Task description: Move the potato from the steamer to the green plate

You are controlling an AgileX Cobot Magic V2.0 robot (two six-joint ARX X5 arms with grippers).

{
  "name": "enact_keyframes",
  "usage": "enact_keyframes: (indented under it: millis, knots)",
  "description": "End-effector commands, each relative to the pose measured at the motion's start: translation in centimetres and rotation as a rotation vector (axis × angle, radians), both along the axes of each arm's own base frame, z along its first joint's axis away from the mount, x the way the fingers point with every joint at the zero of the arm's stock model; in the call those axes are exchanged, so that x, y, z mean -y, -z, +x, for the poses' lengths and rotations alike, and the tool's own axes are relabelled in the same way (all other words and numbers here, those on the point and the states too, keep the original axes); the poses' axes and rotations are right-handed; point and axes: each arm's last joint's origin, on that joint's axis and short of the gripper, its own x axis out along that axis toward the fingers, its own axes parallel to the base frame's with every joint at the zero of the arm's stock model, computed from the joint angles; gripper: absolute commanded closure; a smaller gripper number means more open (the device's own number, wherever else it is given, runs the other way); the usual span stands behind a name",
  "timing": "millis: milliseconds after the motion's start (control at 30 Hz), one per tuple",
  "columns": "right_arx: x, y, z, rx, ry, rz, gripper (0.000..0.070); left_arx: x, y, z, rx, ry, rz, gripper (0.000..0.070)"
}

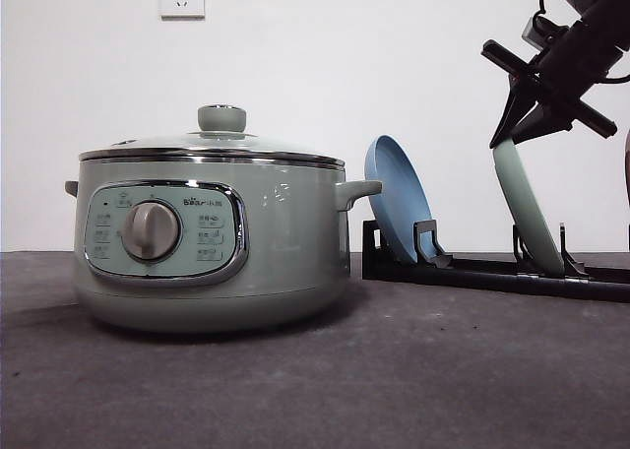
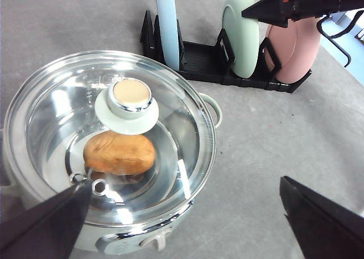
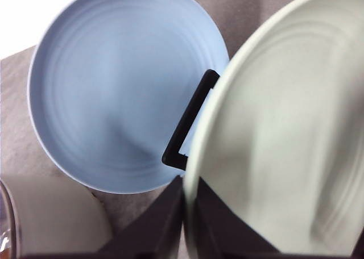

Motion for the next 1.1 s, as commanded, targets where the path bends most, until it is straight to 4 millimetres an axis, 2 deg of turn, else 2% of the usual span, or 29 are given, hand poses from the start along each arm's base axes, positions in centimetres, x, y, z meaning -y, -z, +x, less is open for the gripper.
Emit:
enact_keyframes:
  millis: [0,100,267,600,900,1067]
  knots:
    - [-0.2,-2.8,-0.5,0.080,-0.031,0.028,0.0700,0.1,-0.6,0.2,0.028,0.017,-0.002,0.0024]
    - [-0.3,-5.0,-1.6,0.115,-0.060,0.061,0.0700,0.1,-0.6,0.2,0.029,0.017,-0.002,0.0024]
    - [-0.9,-8.3,-4.7,0.175,-0.119,0.045,0.0700,0.1,-0.6,0.2,0.029,0.018,-0.002,0.0024]
    - [-4.3,-12.7,-13.9,0.228,-0.308,-0.173,0.0700,0.1,-0.6,0.2,0.030,0.018,-0.002,0.0024]
    - [-8.3,-13.4,-21.3,0.147,-0.452,-0.401,0.0700,0.1,-0.6,0.2,0.029,0.018,-0.002,0.0024]
    - [-10.2,-12.8,-24.3,0.117,-0.478,-0.547,0.0700,0.1,-0.6,0.2,0.029,0.018,-0.002,0.0024]
